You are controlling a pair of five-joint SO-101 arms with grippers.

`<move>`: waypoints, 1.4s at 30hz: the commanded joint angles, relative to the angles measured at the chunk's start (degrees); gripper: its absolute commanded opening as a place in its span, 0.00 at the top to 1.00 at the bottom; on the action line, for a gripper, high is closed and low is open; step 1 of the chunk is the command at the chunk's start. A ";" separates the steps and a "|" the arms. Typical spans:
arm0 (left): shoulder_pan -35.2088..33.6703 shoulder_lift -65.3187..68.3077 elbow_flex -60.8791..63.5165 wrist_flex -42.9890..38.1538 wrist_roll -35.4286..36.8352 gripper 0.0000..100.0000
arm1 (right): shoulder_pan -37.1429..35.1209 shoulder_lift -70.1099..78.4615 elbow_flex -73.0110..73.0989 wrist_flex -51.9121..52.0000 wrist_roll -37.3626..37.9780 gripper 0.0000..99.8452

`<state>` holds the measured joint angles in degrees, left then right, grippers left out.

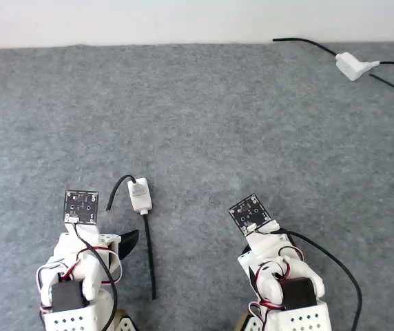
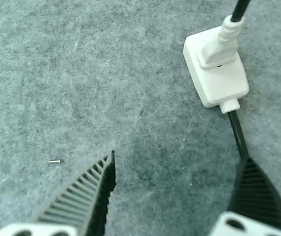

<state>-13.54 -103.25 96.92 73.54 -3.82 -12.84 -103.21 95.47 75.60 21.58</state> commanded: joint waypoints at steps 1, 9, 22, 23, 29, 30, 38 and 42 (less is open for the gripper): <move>-0.18 -0.70 -0.48 -1.32 0.09 0.63 | -0.48 -0.75 0.97 -0.84 1.05 0.76; -0.18 -0.70 -0.48 -1.32 0.09 0.63 | -0.48 -0.75 0.97 -0.84 1.05 0.76; -0.18 -0.70 -0.48 -1.32 0.09 0.63 | -0.48 -0.75 0.97 -0.84 0.97 0.76; 0.00 -0.70 -0.48 -1.32 0.26 0.63 | -0.57 -0.75 0.97 -0.84 0.97 0.76; 4.75 -0.79 -0.48 -1.41 0.18 0.63 | -0.84 -0.75 0.97 -0.84 0.79 0.76; 5.80 -0.79 -0.48 -1.41 0.09 0.63 | -0.66 -0.75 0.97 -0.84 0.97 0.76; 2.11 -0.79 -0.48 -6.77 -0.09 0.63 | 3.21 -0.75 0.88 -3.38 1.23 0.76; -5.01 -0.79 -1.63 -14.51 -0.18 0.63 | 15.16 -0.84 0.26 -6.37 1.23 0.76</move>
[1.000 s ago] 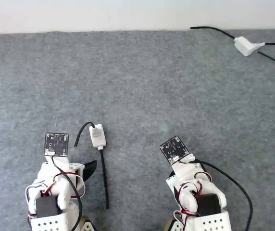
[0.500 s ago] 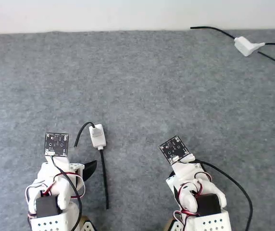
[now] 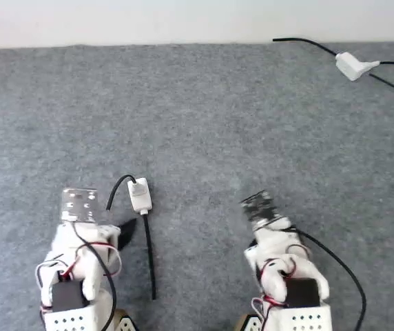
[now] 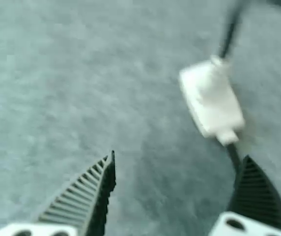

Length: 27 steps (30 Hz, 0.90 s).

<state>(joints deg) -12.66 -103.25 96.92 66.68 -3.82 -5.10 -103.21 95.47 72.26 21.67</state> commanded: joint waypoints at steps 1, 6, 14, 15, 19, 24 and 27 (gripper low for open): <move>-7.91 -0.79 -2.68 -9.32 -1.14 0.63 | 9.89 -0.84 -0.35 -4.88 1.14 0.76; -14.42 -0.79 -8.04 -13.80 -3.60 0.63 | 15.16 -0.75 -5.01 -6.73 0.70 0.76; -11.43 -0.44 -31.87 3.25 -3.87 0.63 | 13.58 -0.66 -25.76 6.37 0.97 0.75; -11.43 -0.44 -35.56 5.80 -3.87 0.63 | 13.67 -0.66 -27.96 7.25 1.05 0.75; -11.43 -0.35 -47.52 12.57 -3.96 0.63 | 13.58 -0.57 -34.64 9.80 1.05 0.75; -11.43 0.18 -50.51 14.68 -11.34 0.63 | 13.58 4.62 -37.89 9.36 1.05 0.75; -11.43 4.48 -50.51 15.03 -15.74 0.63 | 13.58 12.97 -40.26 9.36 0.97 0.75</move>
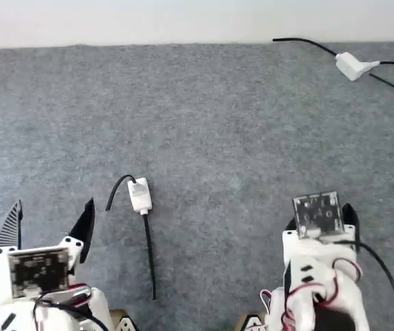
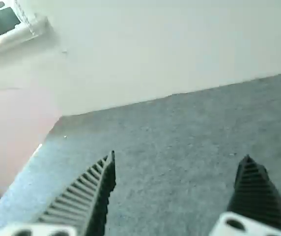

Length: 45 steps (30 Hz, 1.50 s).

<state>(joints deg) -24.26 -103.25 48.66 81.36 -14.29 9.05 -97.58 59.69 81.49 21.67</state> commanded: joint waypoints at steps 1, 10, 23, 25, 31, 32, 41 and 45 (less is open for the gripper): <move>0.18 6.86 -2.24 0.18 -6.07 0.63 | -0.57 10.51 -5.27 0.13 0.88 0.75; -0.09 27.52 -1.45 -3.78 -6.07 0.63 | -0.48 22.46 -5.19 -2.07 0.79 0.75; 0.09 5.01 29.41 -10.90 -6.07 0.63 | -0.22 -2.15 22.33 -8.75 1.05 0.75; 0.09 -1.76 35.38 -12.04 -6.07 0.63 | -0.13 -7.34 27.34 -10.42 1.05 0.75; 0.18 1.41 41.89 -14.59 -6.07 0.63 | -0.48 -4.35 31.47 -11.91 1.05 0.75; 0.18 1.14 43.12 -15.56 -6.07 0.63 | -0.57 -4.88 32.35 -12.09 1.05 0.75; 0.18 -1.41 47.78 -16.18 -6.07 0.63 | -0.57 -6.37 36.75 -13.32 1.05 0.75; 0.18 -1.05 47.78 -14.33 -6.07 0.63 | -0.13 -6.37 36.75 -6.46 0.97 0.75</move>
<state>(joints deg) -24.35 -103.25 97.10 66.07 -20.00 9.05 -103.21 95.47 70.68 22.02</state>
